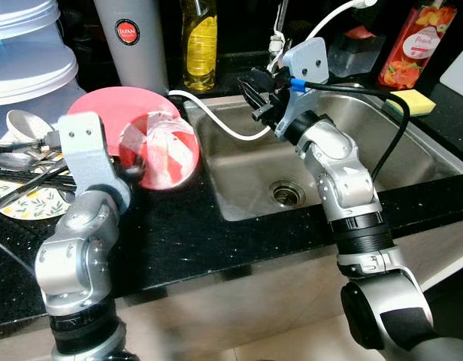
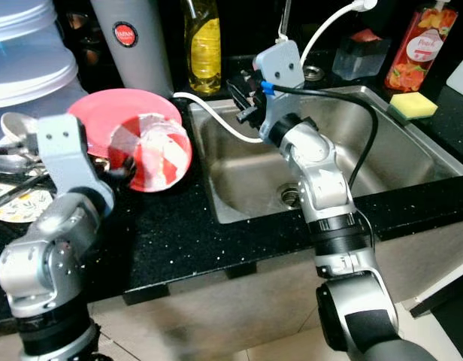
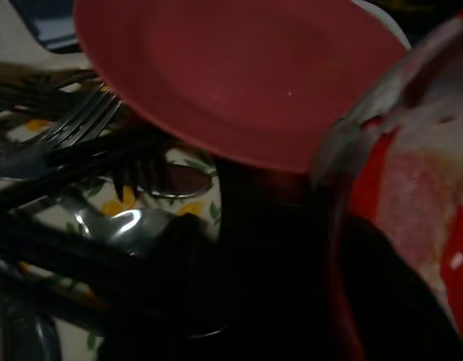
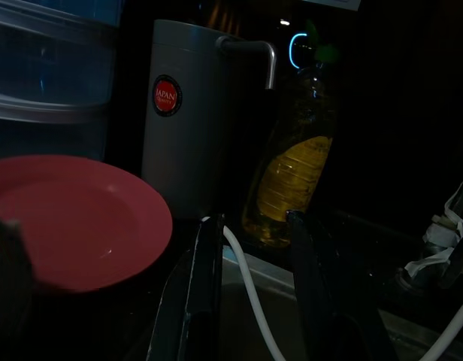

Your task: Kitchen organization

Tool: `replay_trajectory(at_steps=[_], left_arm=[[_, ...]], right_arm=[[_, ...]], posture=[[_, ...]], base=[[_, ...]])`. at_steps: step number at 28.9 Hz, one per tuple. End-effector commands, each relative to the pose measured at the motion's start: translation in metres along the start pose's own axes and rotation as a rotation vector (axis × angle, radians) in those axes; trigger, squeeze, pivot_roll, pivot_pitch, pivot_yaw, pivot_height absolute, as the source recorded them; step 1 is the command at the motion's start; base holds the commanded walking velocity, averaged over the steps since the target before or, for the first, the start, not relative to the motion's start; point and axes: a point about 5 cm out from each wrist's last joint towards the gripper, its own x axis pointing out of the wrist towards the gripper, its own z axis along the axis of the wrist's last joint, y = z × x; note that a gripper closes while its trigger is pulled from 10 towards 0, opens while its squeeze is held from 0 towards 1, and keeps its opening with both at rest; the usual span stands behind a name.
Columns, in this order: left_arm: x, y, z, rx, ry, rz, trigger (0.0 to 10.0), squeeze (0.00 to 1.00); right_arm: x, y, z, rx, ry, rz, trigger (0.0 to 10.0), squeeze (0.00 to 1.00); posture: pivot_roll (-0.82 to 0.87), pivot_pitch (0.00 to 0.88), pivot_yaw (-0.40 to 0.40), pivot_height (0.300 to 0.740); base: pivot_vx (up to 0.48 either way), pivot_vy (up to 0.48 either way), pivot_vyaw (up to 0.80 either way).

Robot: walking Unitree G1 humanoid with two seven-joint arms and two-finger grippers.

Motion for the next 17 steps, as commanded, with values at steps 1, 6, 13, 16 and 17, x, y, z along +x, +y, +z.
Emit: replay_trajectory(at_steps=[1,6,13,16,17], left_arm=[[0.000,0.000,-0.005,-0.014,0.027,0.002,0.0,0.00],[0.000,0.000,-0.002,-0.018,0.006,0.007,0.0,0.00],[0.000,-0.001,0.007,-0.036,-0.059,0.002,0.0,0.00],[-0.002,-0.004,0.016,-0.025,-0.126,-0.018,0.0,0.00],[-0.005,-0.006,0.024,-0.008,-0.181,-0.027,2.9,0.00]], right_arm=[[-0.001,0.001,-0.005,0.006,0.015,0.007,10.0,0.00],[-0.001,0.001,-0.005,0.007,0.014,0.009,10.0,0.00],[0.001,0.002,-0.005,0.011,0.011,0.012,10.0,0.00],[0.001,0.002,-0.004,0.012,0.010,0.011,10.0,0.00],[0.002,0.003,-0.004,0.013,0.009,0.009,10.0,0.00]], posture=[[0.02,0.000,-0.028,0.740],[0.02,0.000,-0.031,0.740],[0.02,0.000,-0.035,0.740],[0.02,0.000,-0.035,0.740],[0.02,0.000,-0.034,0.740]], base=[[0.000,0.000,0.00],[0.000,0.000,0.00],[0.000,0.000,0.00],[0.000,0.000,0.00],[0.000,0.000,0.00]])
